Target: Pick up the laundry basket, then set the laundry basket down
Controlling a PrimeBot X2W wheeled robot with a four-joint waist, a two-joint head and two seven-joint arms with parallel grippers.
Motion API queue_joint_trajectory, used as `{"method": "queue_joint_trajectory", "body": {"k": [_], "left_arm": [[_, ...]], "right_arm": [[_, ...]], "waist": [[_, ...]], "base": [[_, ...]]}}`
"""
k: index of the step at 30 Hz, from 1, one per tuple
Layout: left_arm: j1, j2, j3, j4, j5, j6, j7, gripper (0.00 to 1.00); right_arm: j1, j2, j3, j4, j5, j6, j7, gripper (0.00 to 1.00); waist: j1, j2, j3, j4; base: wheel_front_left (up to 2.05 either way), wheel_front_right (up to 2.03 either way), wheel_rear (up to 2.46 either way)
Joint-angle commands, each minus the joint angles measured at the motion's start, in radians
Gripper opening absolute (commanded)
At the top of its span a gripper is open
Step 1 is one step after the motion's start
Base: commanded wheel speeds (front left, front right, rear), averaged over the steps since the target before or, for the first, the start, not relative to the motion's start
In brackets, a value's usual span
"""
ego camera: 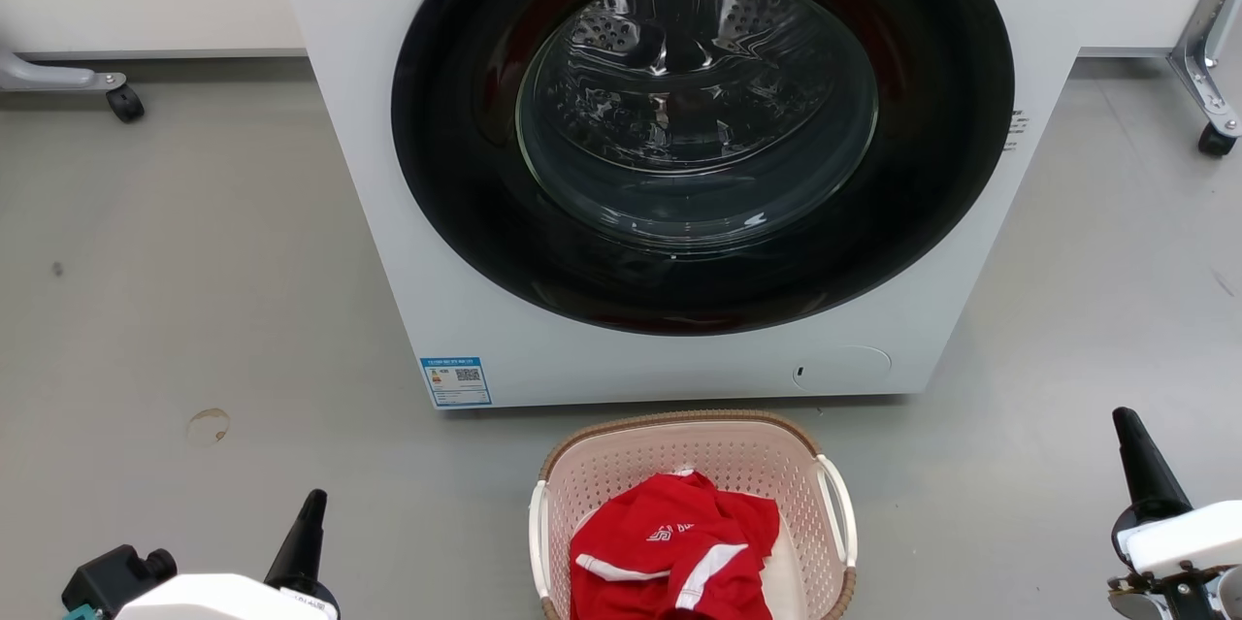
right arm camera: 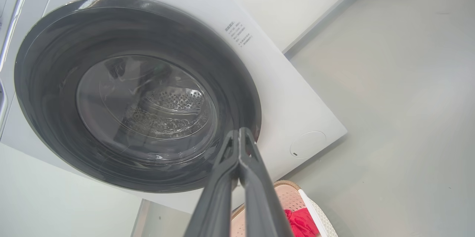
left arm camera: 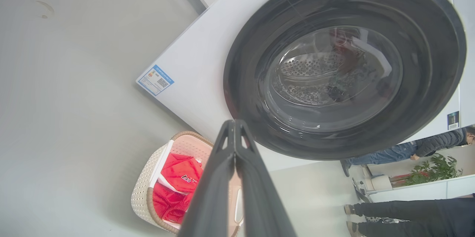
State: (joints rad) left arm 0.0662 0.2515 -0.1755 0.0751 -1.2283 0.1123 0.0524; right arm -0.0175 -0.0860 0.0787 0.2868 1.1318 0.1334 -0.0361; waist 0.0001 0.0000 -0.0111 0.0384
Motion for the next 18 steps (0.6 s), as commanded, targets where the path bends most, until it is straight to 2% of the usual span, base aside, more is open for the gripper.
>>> {"method": "queue_joint_trajectory", "body": {"k": [1,18], "left_arm": [[-0.063,0.005,0.039,-0.014,-0.024,-0.02,0.0,0.0],[-0.097,-0.056,0.112,0.043,-0.139,-0.089,0.015,0.0]], "right_arm": [[-0.056,-0.022,-0.007,-0.028,0.03,-0.001,0.009,0.0],[-0.066,-0.006,-0.062,-0.032,0.171,-0.002,0.05,0.0]], "waist": [[0.0,0.0,0.0,-0.001],[0.0,0.0,0.005,-0.013]], "base": [[0.0,0.0,0.0],[0.0,0.0,0.0]]}}
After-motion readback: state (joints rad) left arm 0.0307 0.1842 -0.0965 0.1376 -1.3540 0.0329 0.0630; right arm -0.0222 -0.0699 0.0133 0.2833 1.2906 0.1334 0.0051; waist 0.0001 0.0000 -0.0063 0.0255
